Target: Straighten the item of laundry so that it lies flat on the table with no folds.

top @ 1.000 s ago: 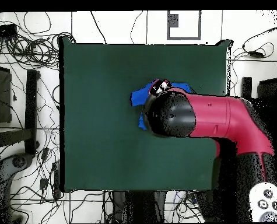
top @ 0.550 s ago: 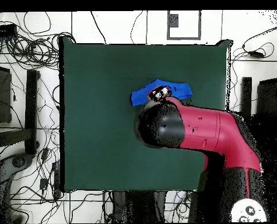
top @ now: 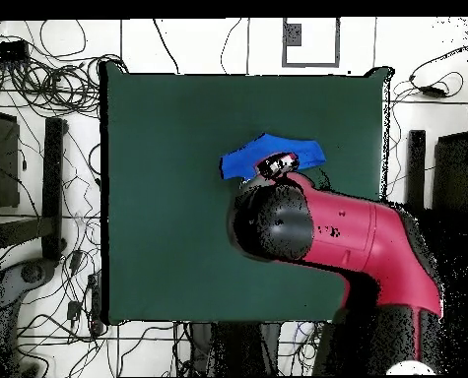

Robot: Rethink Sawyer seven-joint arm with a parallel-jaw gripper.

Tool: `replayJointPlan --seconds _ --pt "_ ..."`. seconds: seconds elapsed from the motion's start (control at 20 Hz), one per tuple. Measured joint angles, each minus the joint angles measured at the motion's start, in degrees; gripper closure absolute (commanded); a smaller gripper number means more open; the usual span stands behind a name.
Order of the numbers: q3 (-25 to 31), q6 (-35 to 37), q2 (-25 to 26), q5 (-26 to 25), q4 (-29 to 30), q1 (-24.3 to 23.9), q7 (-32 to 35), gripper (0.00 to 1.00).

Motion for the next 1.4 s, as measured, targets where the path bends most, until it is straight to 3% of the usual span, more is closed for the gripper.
replayJointPlan --seconds 0.85,1.4 --pt "-8.2 -9.1 7.0 2.3 0.4 5.4 0.0 0.00" --pt "-11.4 -10.3 10.6 6.0 1.7 9.4 0.0 0.00"
